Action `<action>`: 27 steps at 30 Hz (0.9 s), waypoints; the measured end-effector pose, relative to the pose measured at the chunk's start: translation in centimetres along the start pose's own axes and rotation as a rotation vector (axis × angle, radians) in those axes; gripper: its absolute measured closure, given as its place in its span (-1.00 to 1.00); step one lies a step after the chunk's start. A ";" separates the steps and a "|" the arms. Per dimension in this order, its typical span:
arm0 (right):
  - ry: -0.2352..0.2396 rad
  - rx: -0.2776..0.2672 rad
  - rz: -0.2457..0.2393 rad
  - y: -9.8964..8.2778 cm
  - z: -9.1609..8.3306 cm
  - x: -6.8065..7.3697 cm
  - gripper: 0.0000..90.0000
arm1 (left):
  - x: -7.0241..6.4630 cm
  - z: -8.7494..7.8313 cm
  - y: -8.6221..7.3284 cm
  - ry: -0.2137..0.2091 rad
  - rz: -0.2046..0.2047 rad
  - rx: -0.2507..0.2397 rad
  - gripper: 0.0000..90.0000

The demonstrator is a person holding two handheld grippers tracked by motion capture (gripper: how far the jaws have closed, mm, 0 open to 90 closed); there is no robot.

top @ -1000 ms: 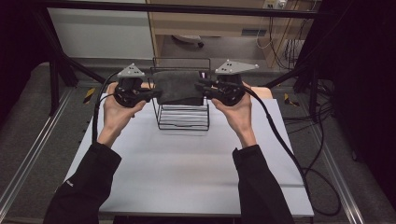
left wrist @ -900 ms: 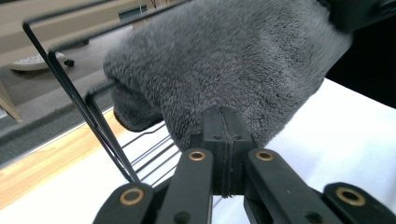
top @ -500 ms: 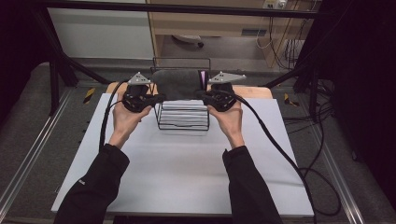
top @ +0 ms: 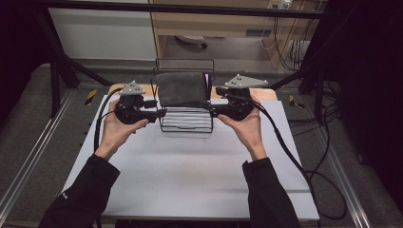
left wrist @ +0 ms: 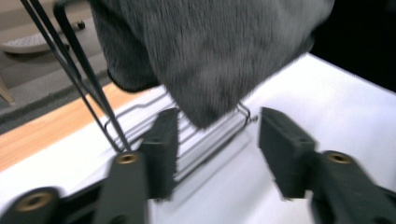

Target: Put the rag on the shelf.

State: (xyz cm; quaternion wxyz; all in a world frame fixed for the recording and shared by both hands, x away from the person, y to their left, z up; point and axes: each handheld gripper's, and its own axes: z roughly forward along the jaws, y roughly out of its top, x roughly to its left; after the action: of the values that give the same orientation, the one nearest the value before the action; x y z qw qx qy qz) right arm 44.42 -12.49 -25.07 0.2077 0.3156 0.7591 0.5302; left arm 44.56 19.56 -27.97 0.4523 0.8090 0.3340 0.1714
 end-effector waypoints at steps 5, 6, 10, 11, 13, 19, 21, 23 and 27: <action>-0.017 0.028 0.018 -1.3 -1.3 -0.6 -0.78 | 0.1 -0.4 -2.3 0.011 0.014 0.029 -0.41; -0.023 0.031 0.013 -1.6 -1.5 -0.7 -0.81 | 0.2 -0.5 -2.8 0.008 0.012 0.031 -0.46; -0.017 0.042 0.022 -3.1 -2.4 -0.9 -0.90 | 0.4 -0.8 -5.0 0.004 0.009 0.036 -0.62; -0.016 0.037 0.034 -3.5 -2.6 -1.0 -0.92 | 0.4 -0.9 -5.6 0.004 0.013 0.032 -0.66; -0.015 0.055 0.055 -4.3 -3.0 -1.3 -0.97 | 0.4 -1.0 -6.6 0.000 0.007 0.032 -0.74; 0.002 0.095 0.059 -7.8 -3.8 -1.9 -0.98 | 0.4 -1.2 -9.6 -0.001 -0.022 0.012 -0.86; 0.020 0.105 0.066 -9.2 -4.0 -2.1 -0.98 | 0.5 -1.1 -10.7 -0.009 -0.031 0.000 -0.86; 0.027 0.117 0.086 -10.6 -4.1 -2.4 -0.98 | 0.6 -1.1 -11.8 -0.018 -0.049 -0.006 -0.87; 0.025 0.135 0.123 -13.5 -4.4 -2.9 -0.98 | 0.7 -0.8 -13.8 -0.004 -0.068 0.005 -0.87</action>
State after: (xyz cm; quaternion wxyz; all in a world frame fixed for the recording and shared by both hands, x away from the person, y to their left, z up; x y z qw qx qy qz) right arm 40.14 -20.68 -36.23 0.1438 0.3683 0.7747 0.4936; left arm 39.28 25.59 -39.29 0.4565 0.7985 0.3611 0.1537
